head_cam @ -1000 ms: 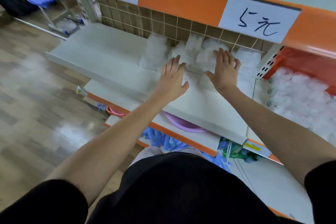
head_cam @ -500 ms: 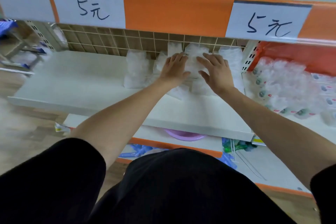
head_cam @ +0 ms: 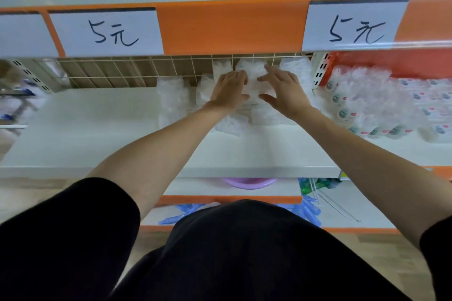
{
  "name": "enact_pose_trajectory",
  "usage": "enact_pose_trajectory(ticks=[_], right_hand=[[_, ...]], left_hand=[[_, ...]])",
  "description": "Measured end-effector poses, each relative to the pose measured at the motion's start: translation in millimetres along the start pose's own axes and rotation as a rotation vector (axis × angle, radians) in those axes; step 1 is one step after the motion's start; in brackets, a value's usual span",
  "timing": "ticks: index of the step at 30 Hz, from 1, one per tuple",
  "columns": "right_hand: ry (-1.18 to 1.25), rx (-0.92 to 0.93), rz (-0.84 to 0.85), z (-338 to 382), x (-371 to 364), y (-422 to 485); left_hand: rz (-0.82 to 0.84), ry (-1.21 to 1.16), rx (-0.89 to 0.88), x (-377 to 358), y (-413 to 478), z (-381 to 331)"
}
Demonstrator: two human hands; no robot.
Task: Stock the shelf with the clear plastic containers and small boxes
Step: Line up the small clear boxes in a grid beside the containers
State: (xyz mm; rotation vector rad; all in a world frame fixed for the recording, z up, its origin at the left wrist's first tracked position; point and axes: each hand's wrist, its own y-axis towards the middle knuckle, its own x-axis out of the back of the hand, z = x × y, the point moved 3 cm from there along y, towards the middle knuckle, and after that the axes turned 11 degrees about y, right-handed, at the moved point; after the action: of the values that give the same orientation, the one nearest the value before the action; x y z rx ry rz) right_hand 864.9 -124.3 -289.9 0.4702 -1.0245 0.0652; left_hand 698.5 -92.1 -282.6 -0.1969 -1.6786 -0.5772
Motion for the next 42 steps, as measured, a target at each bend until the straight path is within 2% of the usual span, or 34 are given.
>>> enact_pose_trajectory(ticks=[3, 9, 15, 20, 25, 32, 42], right_hand=[[0.015, -0.064, 0.038, 4.2, 10.0, 3.4], [0.037, -0.146, -0.093, 1.6, 25.0, -23.0], [0.024, -0.237, -0.072, 9.3, 27.2, -64.2], [0.025, -0.311, -0.064, 23.8, 27.6, -96.6], [0.060, -0.341, -0.109, 22.2, 36.3, -125.6], [0.066, -0.353, -0.186, -3.2, 80.1, -167.6], [0.013, -0.292, -0.199, -81.9, 176.2, -257.1]], left_hand=[[0.029, -0.032, 0.011, 3.4, -4.0, -1.1], [0.130, -0.082, 0.074, 14.5, -29.8, 11.4], [0.228, -0.102, 0.101, 19.2, -63.2, 22.6], [0.212, -0.088, 0.099, 22.9, -91.1, 17.0], [0.198, -0.191, 0.071, 23.0, -111.0, -4.1], [0.213, -0.271, 0.045, 23.6, -111.3, -71.2], [0.193, -0.386, 0.013, -0.2, -95.2, -245.4]])
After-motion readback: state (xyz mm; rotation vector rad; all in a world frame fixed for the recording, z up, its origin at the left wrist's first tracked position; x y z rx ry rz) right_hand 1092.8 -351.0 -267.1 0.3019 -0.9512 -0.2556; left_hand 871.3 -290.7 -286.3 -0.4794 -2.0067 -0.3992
